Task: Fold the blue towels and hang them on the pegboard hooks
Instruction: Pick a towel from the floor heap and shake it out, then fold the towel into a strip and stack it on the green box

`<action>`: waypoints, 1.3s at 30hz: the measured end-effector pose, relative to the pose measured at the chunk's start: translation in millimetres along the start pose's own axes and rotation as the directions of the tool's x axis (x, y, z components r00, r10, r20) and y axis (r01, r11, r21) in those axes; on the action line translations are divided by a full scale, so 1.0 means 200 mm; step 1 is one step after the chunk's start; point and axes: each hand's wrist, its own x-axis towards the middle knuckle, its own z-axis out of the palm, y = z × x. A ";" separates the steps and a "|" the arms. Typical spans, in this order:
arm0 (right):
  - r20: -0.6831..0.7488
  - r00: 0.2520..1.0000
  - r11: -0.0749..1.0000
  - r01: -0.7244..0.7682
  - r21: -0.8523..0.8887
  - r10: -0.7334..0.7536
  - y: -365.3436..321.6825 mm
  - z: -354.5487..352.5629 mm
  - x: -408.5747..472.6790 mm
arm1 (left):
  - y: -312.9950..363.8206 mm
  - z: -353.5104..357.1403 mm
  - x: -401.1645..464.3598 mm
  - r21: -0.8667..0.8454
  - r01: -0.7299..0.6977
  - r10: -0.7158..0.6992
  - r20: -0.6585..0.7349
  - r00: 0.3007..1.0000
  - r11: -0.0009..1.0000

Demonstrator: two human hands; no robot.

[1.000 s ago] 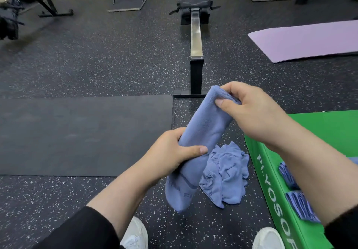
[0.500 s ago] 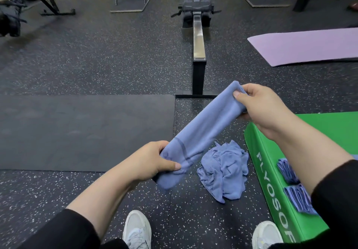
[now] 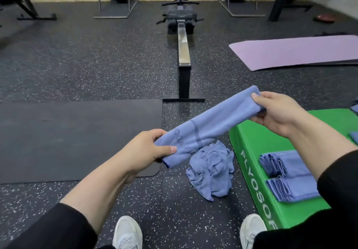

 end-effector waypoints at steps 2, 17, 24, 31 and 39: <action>-0.036 0.999 0.999 -0.001 -0.036 -0.001 -0.04 -0.17 -0.04 | 0.09 0.08 0.04 -0.068 -0.037 0.037 0.004 0.999 0.997; -0.378 0.925 0.968 -0.128 -0.218 0.037 0.09 -1.48 -0.34 | 0.43 1.20 0.40 -0.166 -0.053 0.095 0.261 0.961 0.985; -0.481 0.868 0.926 -0.276 -0.259 0.124 0.38 -1.87 -0.24 | 0.30 1.65 0.54 -0.159 0.083 -0.027 0.325 0.945 0.984; -0.550 0.813 0.868 -0.401 -0.293 0.190 0.71 -2.10 -0.19 | 0.12 1.99 0.62 -0.090 0.152 -0.117 0.314 0.942 0.984; -0.559 0.820 0.784 -0.425 -0.452 0.122 0.94 -2.16 0.01 | 0.00 2.13 0.74 0.180 0.084 -0.119 0.193 0.974 0.980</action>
